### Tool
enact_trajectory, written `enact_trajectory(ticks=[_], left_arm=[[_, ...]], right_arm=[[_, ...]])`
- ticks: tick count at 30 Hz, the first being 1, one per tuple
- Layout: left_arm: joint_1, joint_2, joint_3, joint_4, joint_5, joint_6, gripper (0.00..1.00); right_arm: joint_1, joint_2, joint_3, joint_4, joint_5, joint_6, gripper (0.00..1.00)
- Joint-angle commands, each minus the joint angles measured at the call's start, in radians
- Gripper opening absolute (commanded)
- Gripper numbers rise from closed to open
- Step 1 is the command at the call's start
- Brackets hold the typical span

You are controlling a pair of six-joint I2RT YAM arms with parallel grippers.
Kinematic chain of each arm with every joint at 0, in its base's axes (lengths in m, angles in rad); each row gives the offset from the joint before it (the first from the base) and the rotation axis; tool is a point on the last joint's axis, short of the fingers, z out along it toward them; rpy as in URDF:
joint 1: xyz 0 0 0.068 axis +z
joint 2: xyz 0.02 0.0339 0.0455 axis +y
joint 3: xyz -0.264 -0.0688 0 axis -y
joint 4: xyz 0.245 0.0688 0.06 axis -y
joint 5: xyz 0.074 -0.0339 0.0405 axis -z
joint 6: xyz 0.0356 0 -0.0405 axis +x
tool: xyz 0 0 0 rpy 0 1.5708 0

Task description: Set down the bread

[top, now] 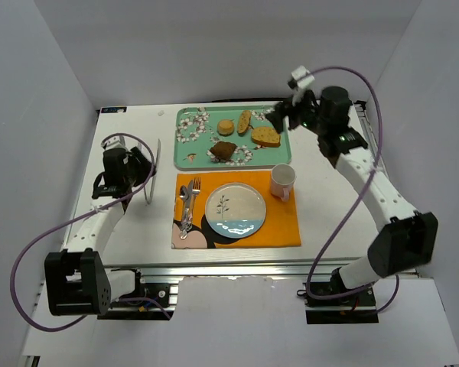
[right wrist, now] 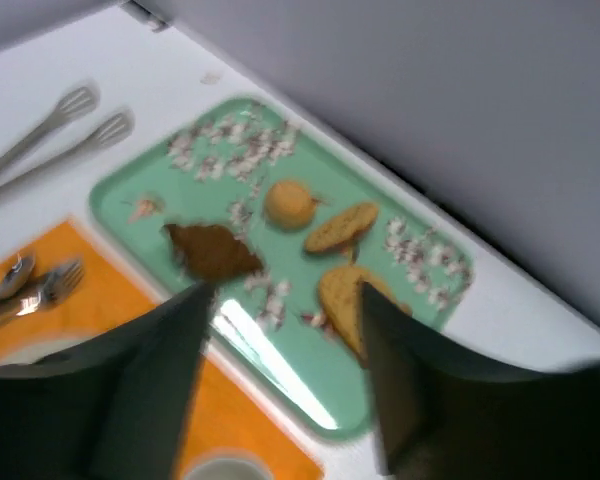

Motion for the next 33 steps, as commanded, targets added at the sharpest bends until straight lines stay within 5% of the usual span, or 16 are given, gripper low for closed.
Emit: enact_trajectory(ticks=[1, 3, 4, 5, 6, 7, 10, 11, 18, 33], left_arm=[[0.0, 0.062, 0.05, 0.006, 0.037, 0.032, 0.28], [-0.002, 0.111, 0.097, -0.033, 0.042, 0.07, 0.05], [-0.002, 0.152, 0.126, -0.065, 0.036, 0.078, 0.01], [-0.002, 0.171, 0.14, -0.079, 0.025, 0.09, 0.04], [-0.002, 0.185, 0.152, -0.091, -0.001, 0.12, 0.12], [0.0, 0.2, 0.166, -0.12, -0.033, 0.134, 0.44], [-0.039, 0.261, 0.22, -0.164, -0.093, 0.222, 0.66], [-0.04, 0.298, 0.229, -0.168, -0.096, 0.242, 0.71], [-0.04, 0.438, 0.298, -0.129, -0.095, 0.406, 0.73], [-0.04, 0.619, 0.378, -0.122, -0.158, 0.455, 0.73]], right_arm=[[-0.116, -0.075, -0.274, 0.006, -0.421, -0.298, 0.55], [-0.147, -0.107, -0.305, -0.058, -0.528, -0.377, 0.25], [-0.156, -0.106, -0.293, -0.113, -0.574, -0.412, 0.09], [-0.162, -0.095, -0.282, -0.216, -0.635, -0.454, 0.07], [-0.17, -0.091, -0.271, -0.259, -0.654, -0.462, 0.09], [-0.172, -0.085, -0.263, -0.293, -0.671, -0.466, 0.32], [-0.172, -0.075, -0.245, -0.368, -0.708, -0.479, 0.81], [-0.173, -0.08, -0.248, -0.365, -0.705, -0.471, 0.85], [-0.19, -0.132, -0.305, -0.307, -0.668, -0.427, 0.87], [-0.261, -0.117, -0.291, -0.309, -0.674, -0.404, 0.87]])
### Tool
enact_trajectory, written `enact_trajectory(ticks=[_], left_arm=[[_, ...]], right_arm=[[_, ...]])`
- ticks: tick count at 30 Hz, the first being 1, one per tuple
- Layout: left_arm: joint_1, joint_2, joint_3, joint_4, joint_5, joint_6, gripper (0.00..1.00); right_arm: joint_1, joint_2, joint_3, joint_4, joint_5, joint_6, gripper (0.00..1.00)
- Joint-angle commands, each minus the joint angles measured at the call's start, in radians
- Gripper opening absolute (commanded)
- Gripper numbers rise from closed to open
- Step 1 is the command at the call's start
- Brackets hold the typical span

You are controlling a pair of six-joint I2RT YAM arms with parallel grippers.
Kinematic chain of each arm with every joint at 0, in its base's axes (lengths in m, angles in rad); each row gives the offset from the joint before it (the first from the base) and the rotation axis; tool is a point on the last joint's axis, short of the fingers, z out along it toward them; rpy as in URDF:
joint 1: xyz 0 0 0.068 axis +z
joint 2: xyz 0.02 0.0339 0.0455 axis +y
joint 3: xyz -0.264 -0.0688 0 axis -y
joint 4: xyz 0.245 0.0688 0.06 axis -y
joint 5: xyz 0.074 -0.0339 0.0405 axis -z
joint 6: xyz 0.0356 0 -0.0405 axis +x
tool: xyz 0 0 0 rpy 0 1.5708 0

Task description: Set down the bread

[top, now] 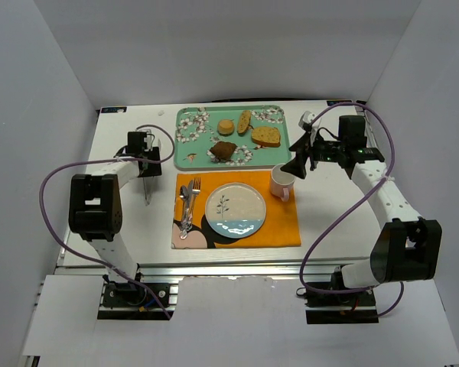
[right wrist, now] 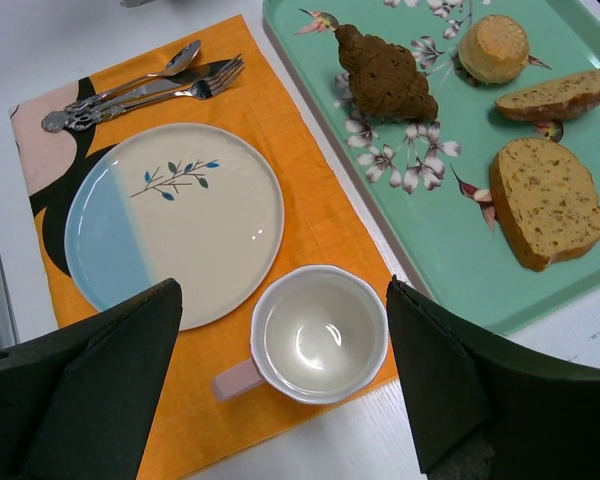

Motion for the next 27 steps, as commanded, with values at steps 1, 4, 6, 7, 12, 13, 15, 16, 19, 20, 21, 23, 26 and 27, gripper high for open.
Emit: enact_trajectory(ticks=[1, 4, 6, 7, 12, 13, 15, 16, 19, 20, 21, 23, 26, 27], left_arm=[[0.0, 0.043, 0.016, 0.008, 0.017, 0.031, 0.73], [0.0, 0.068, 0.031, 0.005, 0.045, 0.04, 0.73], [0.0, 0.085, 0.042, 0.0, 0.047, 0.04, 0.72], [0.002, 0.086, 0.039, 0.003, 0.047, 0.036, 0.72], [0.014, 0.085, -0.005, 0.016, 0.065, 0.003, 0.66], [0.017, 0.086, -0.016, 0.019, 0.077, -0.001, 0.63], [0.02, 0.095, -0.033, 0.014, 0.082, -0.015, 0.54], [0.02, 0.097, -0.047, 0.013, 0.085, -0.018, 0.5], [0.02, 0.094, -0.064, 0.017, 0.1, -0.035, 0.31], [0.02, 0.091, -0.067, 0.02, 0.109, -0.044, 0.27], [0.02, 0.085, -0.065, 0.019, 0.117, -0.05, 0.23], [0.02, 0.06, -0.044, 0.013, 0.142, -0.081, 0.11], [0.02, -0.004, -0.01, 0.049, 0.317, -0.197, 0.03], [-0.016, -0.107, 0.025, 0.131, 0.446, -0.397, 0.04]], right_arm=[[-0.01, -0.001, 0.008, 0.009, -0.032, 0.007, 0.87], [-0.016, 0.006, 0.02, 0.005, -0.032, 0.007, 0.87], [-0.018, 0.01, 0.03, 0.001, -0.032, 0.01, 0.87], [-0.019, 0.011, 0.031, 0.001, -0.032, 0.011, 0.87], [-0.025, 0.003, 0.031, 0.005, -0.027, 0.018, 0.87], [-0.028, 0.0, 0.03, 0.009, -0.024, 0.018, 0.87], [-0.034, 0.0, 0.03, 0.014, -0.023, 0.019, 0.87], [-0.041, -0.001, 0.028, 0.015, -0.023, 0.018, 0.87], [-0.053, -0.004, 0.03, 0.029, -0.029, 0.025, 0.87], [-0.056, -0.003, 0.031, 0.034, -0.032, 0.03, 0.87], [-0.059, -0.003, 0.031, 0.037, -0.033, 0.031, 0.87], [-0.067, -0.006, 0.031, 0.043, -0.04, 0.037, 0.87], [-0.077, -0.016, 0.03, 0.064, -0.044, 0.054, 0.87], [-0.088, -0.029, 0.013, 0.105, -0.049, 0.079, 0.87]])
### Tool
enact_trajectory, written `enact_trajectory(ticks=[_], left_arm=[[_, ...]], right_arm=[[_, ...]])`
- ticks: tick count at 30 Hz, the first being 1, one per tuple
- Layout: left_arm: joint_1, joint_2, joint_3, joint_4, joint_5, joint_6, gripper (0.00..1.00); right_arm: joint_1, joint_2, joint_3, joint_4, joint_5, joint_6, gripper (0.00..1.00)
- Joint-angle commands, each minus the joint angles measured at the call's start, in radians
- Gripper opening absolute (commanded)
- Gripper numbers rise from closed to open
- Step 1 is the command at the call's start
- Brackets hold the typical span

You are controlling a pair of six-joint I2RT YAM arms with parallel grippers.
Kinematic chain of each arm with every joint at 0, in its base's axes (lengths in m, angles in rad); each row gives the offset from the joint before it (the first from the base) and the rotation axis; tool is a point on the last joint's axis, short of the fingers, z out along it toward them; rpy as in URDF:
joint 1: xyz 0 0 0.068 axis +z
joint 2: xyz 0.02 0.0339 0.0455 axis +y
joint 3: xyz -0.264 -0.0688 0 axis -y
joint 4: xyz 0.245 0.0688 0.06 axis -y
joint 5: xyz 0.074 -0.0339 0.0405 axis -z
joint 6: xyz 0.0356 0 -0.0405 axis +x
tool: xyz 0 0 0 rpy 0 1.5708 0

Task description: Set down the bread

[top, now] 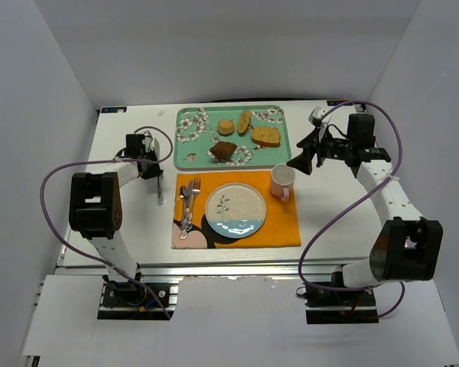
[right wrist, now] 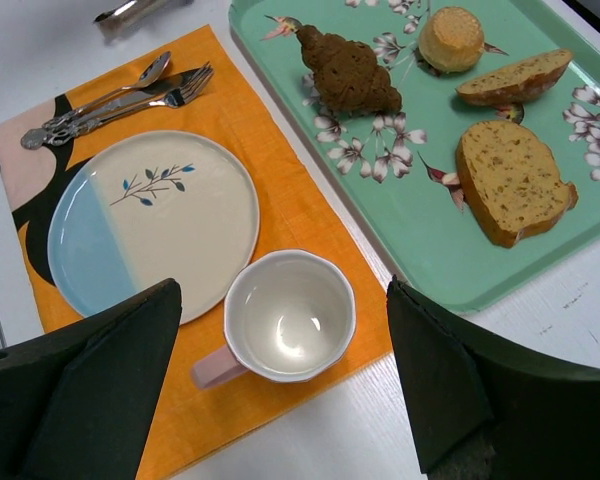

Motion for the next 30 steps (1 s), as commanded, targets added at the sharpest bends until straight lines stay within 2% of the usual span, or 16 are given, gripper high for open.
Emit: enact_trajectory(ticks=[1, 3, 5, 12, 19, 21, 30], left_arm=[[-0.053, -0.188, 0.057, 0.073, 0.288, -0.316, 0.06], [-0.115, -0.225, 0.103, 0.107, 0.305, -0.411, 0.14], [-0.159, -0.225, 0.162, 0.097, 0.299, -0.434, 0.2], [-0.254, -0.13, 0.388, -0.038, 0.26, -0.373, 0.34], [-0.343, 0.049, 0.647, -0.184, 0.204, -0.279, 0.4], [-0.372, 0.127, 0.762, -0.238, 0.181, -0.258, 0.42], [-0.422, 0.267, 0.968, -0.324, 0.057, -0.178, 0.47]], right_arm=[[-0.02, -0.035, 0.009, 0.098, -0.035, 0.054, 0.87], [-0.026, -0.032, 0.001, 0.11, -0.049, 0.069, 0.87], [-0.029, -0.026, -0.004, 0.13, -0.068, 0.092, 0.87], [-0.031, -0.026, -0.013, 0.172, -0.091, 0.129, 0.87], [-0.063, -0.049, -0.028, 0.184, -0.095, 0.137, 0.87], [-0.069, -0.055, -0.039, 0.187, -0.1, 0.138, 0.87], [-0.089, -0.061, -0.051, 0.193, -0.114, 0.143, 0.87]])
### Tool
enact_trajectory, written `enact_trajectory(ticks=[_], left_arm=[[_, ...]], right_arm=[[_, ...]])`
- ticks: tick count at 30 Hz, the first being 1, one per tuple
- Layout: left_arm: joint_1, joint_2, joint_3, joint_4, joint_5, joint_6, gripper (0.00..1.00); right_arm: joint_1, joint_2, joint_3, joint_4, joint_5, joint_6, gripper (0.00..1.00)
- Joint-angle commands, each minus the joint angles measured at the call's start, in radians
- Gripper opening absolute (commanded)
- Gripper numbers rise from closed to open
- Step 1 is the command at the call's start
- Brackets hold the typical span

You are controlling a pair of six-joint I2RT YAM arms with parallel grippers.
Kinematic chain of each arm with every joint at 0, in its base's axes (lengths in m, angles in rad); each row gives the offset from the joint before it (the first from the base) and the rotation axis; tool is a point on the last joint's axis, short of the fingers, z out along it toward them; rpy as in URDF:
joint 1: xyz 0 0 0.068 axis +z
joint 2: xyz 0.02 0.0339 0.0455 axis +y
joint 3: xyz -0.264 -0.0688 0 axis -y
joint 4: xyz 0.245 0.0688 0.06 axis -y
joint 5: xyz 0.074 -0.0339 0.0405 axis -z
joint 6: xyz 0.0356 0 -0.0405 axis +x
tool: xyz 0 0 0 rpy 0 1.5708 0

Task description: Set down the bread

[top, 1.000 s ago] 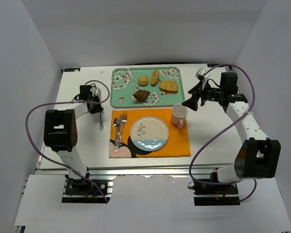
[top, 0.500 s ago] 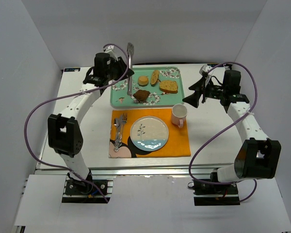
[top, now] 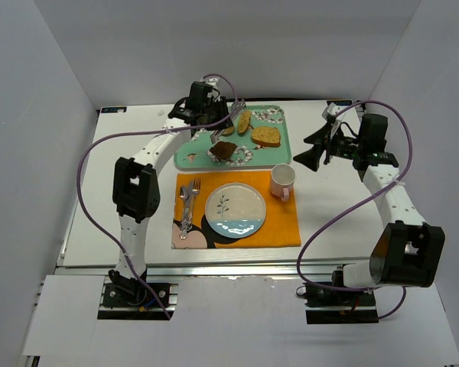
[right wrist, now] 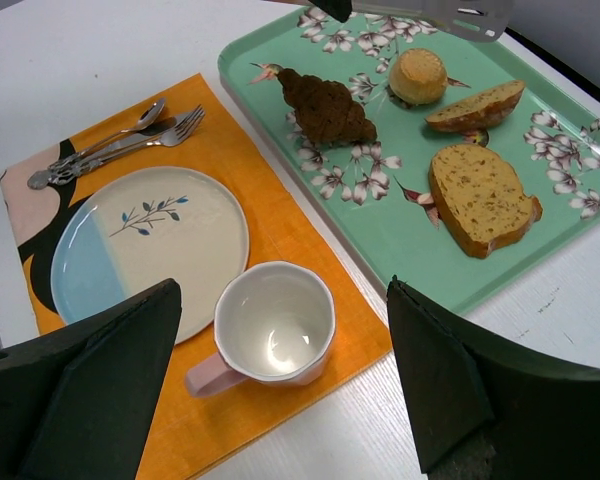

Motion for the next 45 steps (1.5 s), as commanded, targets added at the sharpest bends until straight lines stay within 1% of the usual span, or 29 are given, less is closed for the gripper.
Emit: enact_trajectory(ticks=[1, 6, 8, 9, 17, 35, 45], left_arm=[[-0.018, -0.015, 0.098, -0.038, -0.098, 0.058, 0.47], [-0.056, 0.016, 0.107, -0.049, -0.155, 0.101, 0.49], [-0.069, 0.026, 0.098, -0.049, -0.156, 0.116, 0.5], [-0.072, 0.026, 0.095, -0.047, -0.188, 0.119, 0.5], [-0.105, 0.056, 0.085, -0.023, -0.202, 0.135, 0.5], [-0.138, 0.138, 0.113, -0.036, -0.271, 0.145, 0.51], [-0.145, 0.143, 0.099, -0.055, -0.32, 0.159, 0.49]], right_arm=[[-0.008, -0.029, -0.006, 0.034, -0.034, 0.013, 0.88], [-0.016, -0.027, -0.012, 0.034, -0.037, 0.013, 0.87], [-0.017, -0.027, -0.015, 0.035, -0.04, 0.013, 0.87], [-0.017, -0.026, -0.017, 0.035, -0.04, 0.013, 0.87], [-0.022, -0.023, -0.023, 0.04, -0.043, 0.017, 0.87], [-0.023, -0.021, -0.032, 0.048, -0.057, 0.025, 0.88], [-0.023, -0.023, -0.033, 0.055, -0.066, 0.034, 0.88]])
